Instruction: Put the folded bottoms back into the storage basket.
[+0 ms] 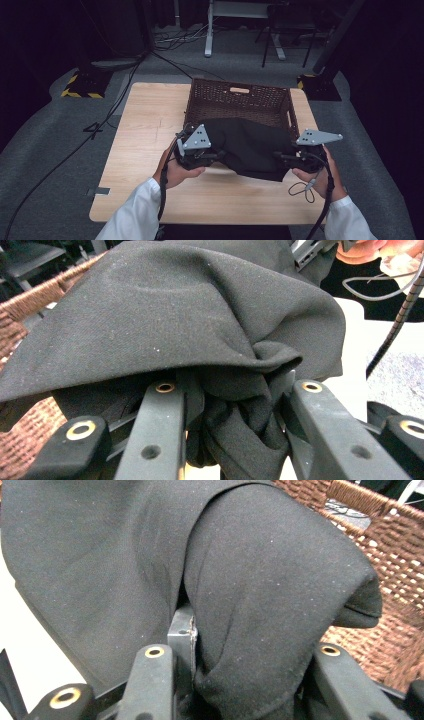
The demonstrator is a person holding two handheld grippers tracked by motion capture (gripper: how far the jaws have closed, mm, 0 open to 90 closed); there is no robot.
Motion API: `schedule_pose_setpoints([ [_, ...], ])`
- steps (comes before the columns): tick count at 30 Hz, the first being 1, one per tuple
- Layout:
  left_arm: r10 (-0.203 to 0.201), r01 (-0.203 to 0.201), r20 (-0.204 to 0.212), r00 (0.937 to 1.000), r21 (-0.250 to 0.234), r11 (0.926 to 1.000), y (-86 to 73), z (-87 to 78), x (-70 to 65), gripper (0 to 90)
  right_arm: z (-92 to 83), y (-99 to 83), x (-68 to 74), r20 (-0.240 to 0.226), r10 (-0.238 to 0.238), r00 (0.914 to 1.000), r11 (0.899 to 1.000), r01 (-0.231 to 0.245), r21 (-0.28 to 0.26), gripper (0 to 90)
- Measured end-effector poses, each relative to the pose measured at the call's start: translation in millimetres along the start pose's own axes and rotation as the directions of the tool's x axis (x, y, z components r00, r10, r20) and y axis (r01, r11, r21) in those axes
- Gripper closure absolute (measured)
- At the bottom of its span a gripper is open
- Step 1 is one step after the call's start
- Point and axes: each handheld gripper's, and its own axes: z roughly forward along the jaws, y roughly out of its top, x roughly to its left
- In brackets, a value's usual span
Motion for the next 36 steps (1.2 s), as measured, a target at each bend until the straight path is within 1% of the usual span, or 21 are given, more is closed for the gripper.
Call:
schedule_pose_setpoints([
  [2, 0.005, -0.005, -0.005, 1.0, -0.006, 1.0, 4.0, -0.1, 3.2, 70.2, -0.4, 4.6, -2.8, 0.003, 0.0, 1.0, 1.0, 0.0, -0.002, 61.9],
  [4, -0.002, 0.002, -0.002, 1.0, -0.014, 0.9999, 6.2, 0.0, 5.5, 70.1, -0.8, 8.0, -5.1, 0.008, -0.005, 1.0, 1.0, 0.005, -0.005, 61.9],
  [7, 0.009, -0.009, -0.007, 0.9999, -0.018, 0.9998, 9.7, 0.2, 8.8, 70.1, -1.7, 12.3, -8.4, 0.008, -0.006, 1.0, 1.0, 0.006, -0.009, 61.9],
  [9, 0.008, -0.009, -0.009, 0.9999, -0.025, 0.9996, 11.8, 0.3, 11.0, 70.1, -2.2, 15.3, -10.7, 0.01, -0.007, 0.9999, 1.0, 0.007, -0.012, 61.9],
  [10, 0.001, -0.001, -0.009, 1.0, -0.03, 0.9995, 12.7, 0.4, 11.9, 70.2, -2.2, 16.2, -11.3, 0.012, -0.008, 0.9999, 1.0, 0.008, -0.013, 61.9],
  [18, -0.001, 0.0, -0.021, 0.9998, -0.039, 0.9992, 19.8, -1.2, 20.8, 70.1, 1.0, 26.5, -15.8, 0.018, -0.015, 0.9997, 1.0, 0.015, -0.015, 61.9],
  [25, 0.004, -0.006, -0.039, 0.9992, -0.051, 0.9987, 25.9, -2.7, 28.2, 70.1, 2.9, 39.6, -22.5, 0.031, -0.029, 0.9991, 0.999, 0.03, -0.02, 61.9],
  [27, -0.002, 0.0, -0.042, 0.9991, -0.055, 0.9985, 27.5, -3.3, 30.8, 70.1, 3.6, 43.2, -24.2, 0.03, -0.029, 0.9991, 0.999, 0.03, -0.023, 61.9],
  [28, -0.003, 0.001, -0.049, 0.9988, -0.056, 0.9985, 28.1, -3.2, 31.3, 70.1, 5.0, 47.1, -26.3, 0.033, -0.037, 0.9987, 0.999, 0.038, -0.021, 61.9],
  [29, 0.0, -0.003, -0.051, 0.9987, -0.056, 0.9984, 28.9, -3.2, 33.2, 70.1, 5.0, 47.1, -26.3, 0.033, -0.037, 0.9987, 0.999, 0.038, -0.021, 61.9],
  [31, -0.009, 0.006, -0.057, 0.9983, -0.055, 0.9984, 31.0, -2.2, 36.7, 70.1, 7.2, 52.0, -29.4, 0.035, -0.042, 0.9985, 0.999, 0.043, -0.018, 61.9],
  [36, -0.011, 0.007, -0.068, 0.9976, -0.062, 0.998, 37.8, 1.6, 44.8, 70.1, 10.2, 60.8, -38.3, 0.045, -0.049, 0.9978, 0.999, 0.05, -0.018, 61.9],
])
